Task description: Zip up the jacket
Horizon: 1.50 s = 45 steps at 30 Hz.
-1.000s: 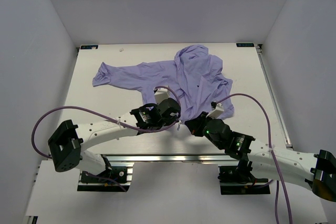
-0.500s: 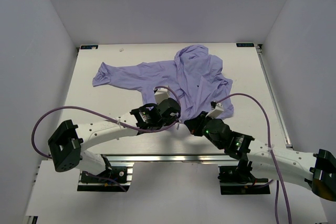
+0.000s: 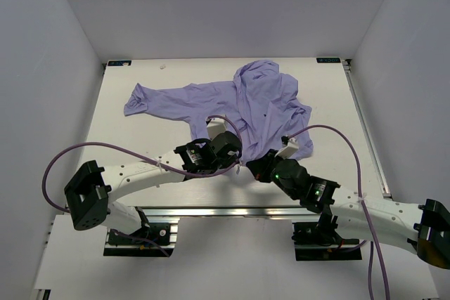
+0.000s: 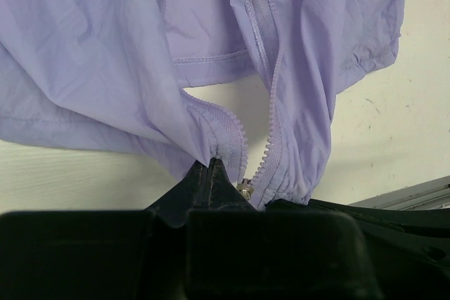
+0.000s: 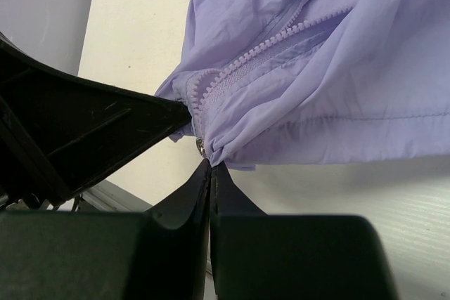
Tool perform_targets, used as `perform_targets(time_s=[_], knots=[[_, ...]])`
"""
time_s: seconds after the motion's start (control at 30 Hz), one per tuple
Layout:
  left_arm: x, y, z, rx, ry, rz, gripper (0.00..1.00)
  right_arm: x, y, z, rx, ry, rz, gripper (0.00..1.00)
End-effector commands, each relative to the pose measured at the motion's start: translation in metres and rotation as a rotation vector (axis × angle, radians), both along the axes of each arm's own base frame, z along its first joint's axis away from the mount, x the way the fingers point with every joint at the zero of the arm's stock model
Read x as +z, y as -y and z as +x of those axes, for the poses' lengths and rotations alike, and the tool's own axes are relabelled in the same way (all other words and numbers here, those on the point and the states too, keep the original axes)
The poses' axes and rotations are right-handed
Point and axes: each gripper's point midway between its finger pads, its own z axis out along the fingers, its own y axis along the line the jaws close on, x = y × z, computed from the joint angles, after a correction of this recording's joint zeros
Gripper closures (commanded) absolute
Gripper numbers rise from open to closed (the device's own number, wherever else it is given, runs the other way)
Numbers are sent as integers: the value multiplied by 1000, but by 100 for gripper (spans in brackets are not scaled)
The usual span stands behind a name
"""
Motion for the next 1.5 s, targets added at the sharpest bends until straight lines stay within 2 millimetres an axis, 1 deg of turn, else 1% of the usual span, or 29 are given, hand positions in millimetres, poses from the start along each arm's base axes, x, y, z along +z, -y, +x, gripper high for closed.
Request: perform_targets(time_s=[0.0,0.27,0.47,0.7,0.8,0.87,0.9,0.93,0.97,1.03,1.07,1.17,1.23,1.33,1.37,1.4,1.47], knots=[[17,-2,2,16,35,-46,100,19,-7,5,-9,34,61,100],[18,-2,1,10,31,-51,100,23,-5,8,-28,49,83,100],[18,-1,1,8,31,-51,100,27,-8,9,-21,59,95,100],[19,-2,0,7,31,-52,100,27,-6,8,-26,57,101,100],[19,-5,0,14,34,-45,100,20,-4,6,-26,30,90,100],[20,-6,1,18,39,-42,100,12,-3,2,-9,18,69,100],[20,-7,1,23,40,-39,100,3,0,-2,5,2,24,100],[21,-10,3,32,47,-30,100,1,1,-3,5,-14,-1,100],[18,-13,2,37,41,-13,100,-22,12,-8,5,-67,-105,100],[14,-18,2,48,39,3,100,-44,23,-16,3,-145,-207,100],[11,-19,1,46,36,9,100,-61,33,-23,9,-195,-286,100],[-1,-18,-6,5,15,17,100,-85,38,-38,50,-272,-353,100],[-10,-16,-10,-21,-5,31,100,-91,37,-41,75,-281,-366,100],[-27,-19,-18,-48,-53,64,100,-97,38,-41,102,-273,-415,100],[-33,-21,-21,-53,-66,76,100,-103,40,-42,102,-288,-442,100],[-36,-21,-23,-58,-78,77,100,-101,37,-42,110,-289,-446,100],[-39,-21,-25,-65,-86,79,100,-106,35,-42,132,-290,-482,90]])
